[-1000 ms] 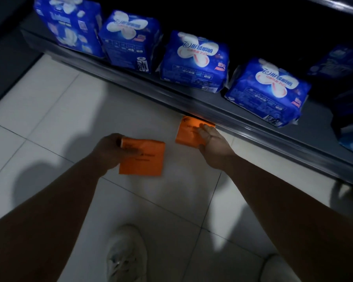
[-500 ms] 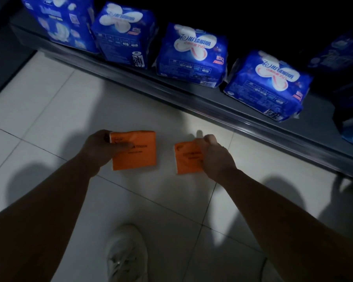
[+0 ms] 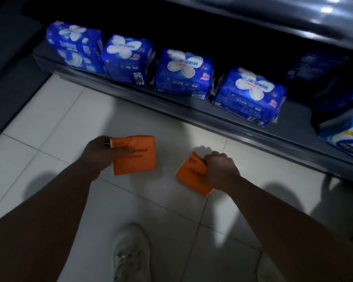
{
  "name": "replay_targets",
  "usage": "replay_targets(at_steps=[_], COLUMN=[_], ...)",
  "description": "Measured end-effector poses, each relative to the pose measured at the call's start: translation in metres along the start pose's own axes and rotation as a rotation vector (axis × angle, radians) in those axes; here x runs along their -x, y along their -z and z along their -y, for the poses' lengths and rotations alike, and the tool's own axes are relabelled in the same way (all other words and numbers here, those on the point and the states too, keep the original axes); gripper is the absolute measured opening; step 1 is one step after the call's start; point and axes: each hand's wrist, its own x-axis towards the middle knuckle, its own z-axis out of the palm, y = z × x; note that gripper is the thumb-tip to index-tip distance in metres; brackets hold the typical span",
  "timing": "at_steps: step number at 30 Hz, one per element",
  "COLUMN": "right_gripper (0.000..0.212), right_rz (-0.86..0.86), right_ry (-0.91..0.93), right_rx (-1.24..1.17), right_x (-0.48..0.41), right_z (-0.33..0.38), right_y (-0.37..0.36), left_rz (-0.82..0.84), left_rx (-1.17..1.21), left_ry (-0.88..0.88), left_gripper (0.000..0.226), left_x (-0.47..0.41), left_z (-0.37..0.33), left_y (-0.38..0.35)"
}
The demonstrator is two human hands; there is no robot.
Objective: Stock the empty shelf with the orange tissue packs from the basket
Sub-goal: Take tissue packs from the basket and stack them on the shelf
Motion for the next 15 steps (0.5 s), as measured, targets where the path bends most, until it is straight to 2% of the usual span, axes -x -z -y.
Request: replay_targets(at_steps=[3,8,12,15], right_gripper=[0.037,0.064,0.049,0.045], right_rz=[0.032,-0.073,-0.131,-0.201], right_ry=[-0.072,-0.074,-0.118,-0.147], right_rx=[-0.305,-0.490,-0.583,-0.598], right_x=[0.024,0.075,0.130,0.175], right_z=[-0.007,-0.030,-0.057,-0.076], right_y=[0.036,0.104,0.151,0.181], left_rz=[-0.009,0.016,0.043,0.103], left_rx=[0.021,0.079,0.080,0.040], left_ry=[-0.022,-0.069,-0.187,-0.272], left_gripper=[0.048,0.046,0.028,0.039], left_x=[0.023,0.068,0.113,0.148], left_z=[-0.020,-0.066,-0.112,-0.150], left_y=[0.001,-0.009,-0.027,-0.043])
